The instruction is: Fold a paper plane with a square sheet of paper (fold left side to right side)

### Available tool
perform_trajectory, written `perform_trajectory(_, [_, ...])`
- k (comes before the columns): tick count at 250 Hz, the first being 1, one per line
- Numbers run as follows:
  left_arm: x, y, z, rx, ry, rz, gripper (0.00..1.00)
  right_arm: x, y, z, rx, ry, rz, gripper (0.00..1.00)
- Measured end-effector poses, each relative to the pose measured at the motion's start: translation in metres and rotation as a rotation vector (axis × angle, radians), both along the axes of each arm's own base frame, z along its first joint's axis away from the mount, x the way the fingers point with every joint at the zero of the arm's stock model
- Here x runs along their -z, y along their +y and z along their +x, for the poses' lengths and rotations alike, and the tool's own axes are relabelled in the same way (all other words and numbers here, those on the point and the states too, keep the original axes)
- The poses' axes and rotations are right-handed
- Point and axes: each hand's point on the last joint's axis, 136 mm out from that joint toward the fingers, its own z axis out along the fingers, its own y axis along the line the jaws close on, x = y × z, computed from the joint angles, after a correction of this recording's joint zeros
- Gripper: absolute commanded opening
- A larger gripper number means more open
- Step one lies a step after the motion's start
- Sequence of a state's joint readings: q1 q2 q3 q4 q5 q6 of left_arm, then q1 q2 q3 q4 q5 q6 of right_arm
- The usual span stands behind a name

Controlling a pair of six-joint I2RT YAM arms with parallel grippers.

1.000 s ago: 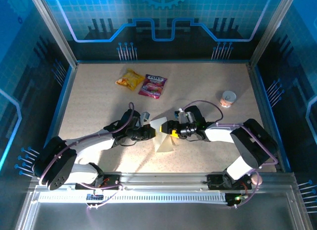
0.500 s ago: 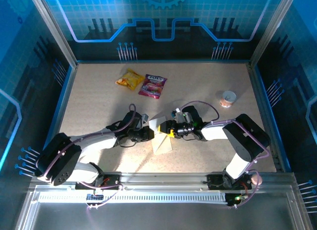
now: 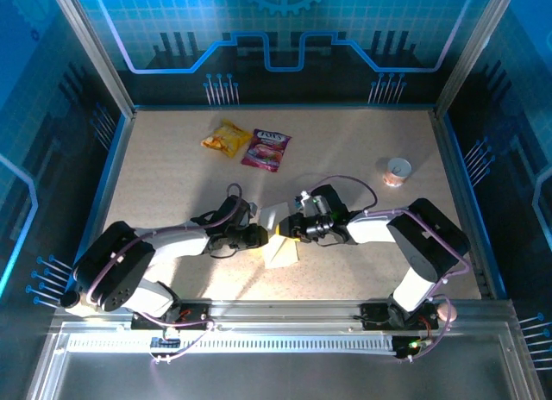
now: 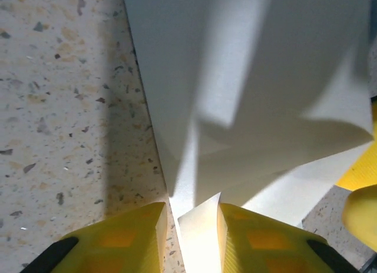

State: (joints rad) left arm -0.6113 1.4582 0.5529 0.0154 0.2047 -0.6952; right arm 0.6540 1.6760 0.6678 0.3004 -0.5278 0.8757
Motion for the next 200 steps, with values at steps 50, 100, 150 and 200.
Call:
perform_trajectory(50, [-0.001,0.003,0.001,0.001,-0.015,0.018,0.37,0.006,-0.004,-0.004,-0.016,-0.009,-0.065,0.05])
perform_trajectory(100, [-0.058,0.005,0.012,-0.032,-0.176,-0.054,0.66,-0.023,-0.012,0.000,-0.001,-0.100,-0.068,0.01])
perform_trajectory(150, [-0.136,0.021,0.016,-0.102,-0.397,-0.214,0.91,-0.093,-0.033,0.014,0.063,-0.311,0.008,0.01])
perform_trajectory(200, [-0.180,0.028,0.003,-0.096,-0.544,-0.454,1.00,-0.163,-0.067,0.019,0.142,-0.510,0.106,0.02])
